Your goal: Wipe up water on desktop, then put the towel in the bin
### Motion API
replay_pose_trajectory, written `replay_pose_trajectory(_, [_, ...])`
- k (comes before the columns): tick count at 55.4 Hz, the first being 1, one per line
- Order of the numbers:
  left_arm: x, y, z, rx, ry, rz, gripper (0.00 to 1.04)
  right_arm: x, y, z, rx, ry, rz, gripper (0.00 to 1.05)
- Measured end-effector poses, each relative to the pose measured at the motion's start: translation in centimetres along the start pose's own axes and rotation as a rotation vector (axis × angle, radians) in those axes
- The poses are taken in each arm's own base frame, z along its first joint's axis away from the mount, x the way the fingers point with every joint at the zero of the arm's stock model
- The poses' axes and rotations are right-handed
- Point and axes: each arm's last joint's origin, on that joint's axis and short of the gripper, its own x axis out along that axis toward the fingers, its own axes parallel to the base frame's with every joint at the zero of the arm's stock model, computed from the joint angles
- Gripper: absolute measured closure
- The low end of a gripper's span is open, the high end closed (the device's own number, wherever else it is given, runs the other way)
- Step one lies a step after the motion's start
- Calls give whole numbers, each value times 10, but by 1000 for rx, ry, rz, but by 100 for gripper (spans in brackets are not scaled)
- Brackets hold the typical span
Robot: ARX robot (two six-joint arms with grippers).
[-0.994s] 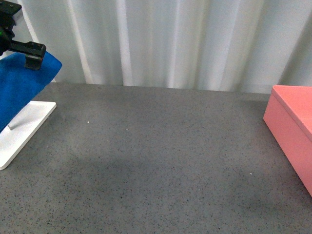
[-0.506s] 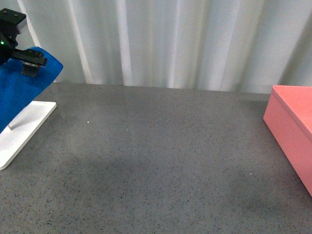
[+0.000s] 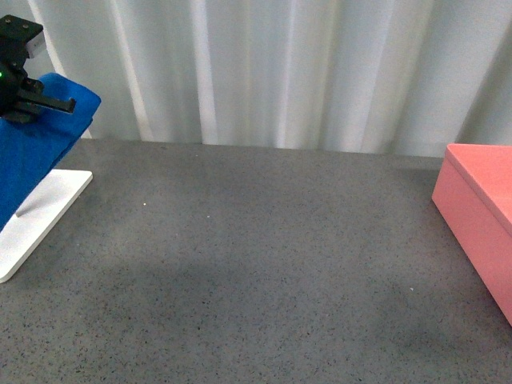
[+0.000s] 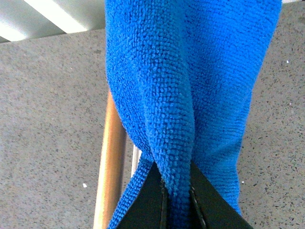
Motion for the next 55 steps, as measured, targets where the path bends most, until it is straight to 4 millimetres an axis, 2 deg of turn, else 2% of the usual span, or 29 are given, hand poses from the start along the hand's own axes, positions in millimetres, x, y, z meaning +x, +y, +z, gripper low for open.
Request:
replay_pose_trajectory(6, [-18,16,9,4,-40,6,101,0,0,0,0,0,0,7])
replay_pose_trajectory(12, [-66,46,27,-42,-112,-44,101,0,0,0,0,0,0,7])
replay_pose_trajectory(14, [-77,51,30,-53,-133,-55,101,0,0,0,0,0,0,7])
replay_pose_trajectory(15, [-90,55,33,-63,-161,-73,101,0,0,0,0,0,0,7])
replay_pose_trajectory(19, [-118,58,38,-81,-221,-118,101,0,0,0,0,0,0,7])
replay_pose_trajectory(23, [-143,52,40,-83,-278,-172,101,0,0,0,0,0,0,7])
replay_pose_trajectory(27, [-174,33,41,-59,-348,-261,101,0,0,0,0,0,0,7])
replay_pose_trajectory(31, [-195,13,40,-40,-395,-336,101,0,0,0,0,0,0,7])
replay_pose_trajectory(39, [-236,-47,23,25,-483,-540,101,0,0,0,0,0,0,7])
replay_pose_trajectory(43, [-248,-76,11,63,-499,-618,101,0,0,0,0,0,0,7])
replay_pose_trajectory(47, [-254,-121,-13,120,-489,-735,101,0,0,0,0,0,0,7])
replay_pose_trajectory(52, [-250,-175,-45,165,-434,-879,101,0,0,0,0,0,0,7])
replay_pose_trajectory(55, [-250,-199,-56,163,-411,-949,101,0,0,0,0,0,0,7])
